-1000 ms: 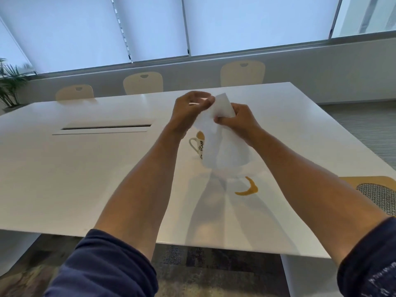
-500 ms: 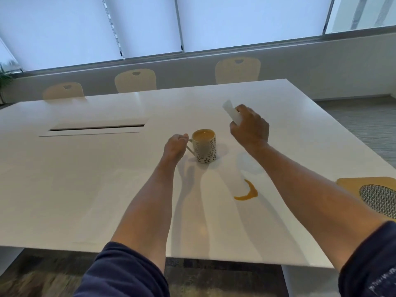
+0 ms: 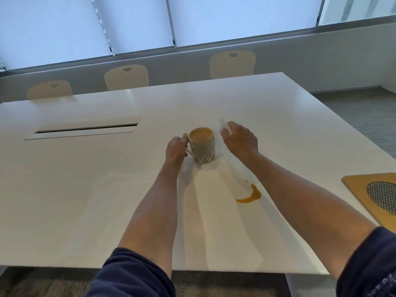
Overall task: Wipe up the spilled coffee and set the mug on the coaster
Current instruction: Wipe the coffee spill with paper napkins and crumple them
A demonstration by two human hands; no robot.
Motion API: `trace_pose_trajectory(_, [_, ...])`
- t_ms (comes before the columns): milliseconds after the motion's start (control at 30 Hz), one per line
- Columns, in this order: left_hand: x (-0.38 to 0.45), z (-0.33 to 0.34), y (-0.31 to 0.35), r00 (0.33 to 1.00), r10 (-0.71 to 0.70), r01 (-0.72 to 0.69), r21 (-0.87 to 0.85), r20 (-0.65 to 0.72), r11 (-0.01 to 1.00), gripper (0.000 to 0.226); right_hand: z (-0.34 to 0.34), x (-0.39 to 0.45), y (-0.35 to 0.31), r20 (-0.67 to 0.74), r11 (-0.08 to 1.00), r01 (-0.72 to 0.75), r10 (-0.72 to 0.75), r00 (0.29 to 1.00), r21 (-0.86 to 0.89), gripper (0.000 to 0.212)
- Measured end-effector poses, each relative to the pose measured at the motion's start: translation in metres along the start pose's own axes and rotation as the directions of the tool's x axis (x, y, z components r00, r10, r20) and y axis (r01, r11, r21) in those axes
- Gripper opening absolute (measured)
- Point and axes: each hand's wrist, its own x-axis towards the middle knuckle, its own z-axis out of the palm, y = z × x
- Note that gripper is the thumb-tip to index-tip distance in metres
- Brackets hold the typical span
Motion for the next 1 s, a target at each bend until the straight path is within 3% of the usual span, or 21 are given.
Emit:
trace_pose_trajectory(200, [0.004,0.005,0.0,0.999,-0.034,0.031,-0.096,-0.025,0.995,0.038,-0.001,0.008,0.007,0.022,0.984,0.151,-0.154,0.988,0.098,0.026])
trace_pose_trajectory(367, [0.004,0.007,0.004,0.996,-0.092,0.089,-0.151,-0.016,0.985,0.041,-0.01,0.014,0.007,0.001,0.983,0.157,-0.158,0.987,0.098,0.025])
trace_pose_trajectory(567, [0.003,0.01,0.01,0.991,-0.132,0.129,-0.149,-0.014,0.98,0.042,-0.025,0.018,0.002,-0.036,0.96,0.267,-0.27,0.962,-0.081,0.029])
trace_pose_trajectory(733, [0.001,0.016,0.013,0.99,-0.139,0.135,-0.124,-0.029,0.983,0.044,-0.032,0.015,0.0,-0.026,0.855,0.439,-0.463,0.886,-0.277,0.029])
trace_pose_trajectory(1000, [0.003,0.017,0.016,0.982,-0.187,0.181,-0.151,-0.025,0.972,0.043,-0.025,0.007,-0.009,0.046,0.841,0.439,-0.449,0.893,-0.318,0.03])
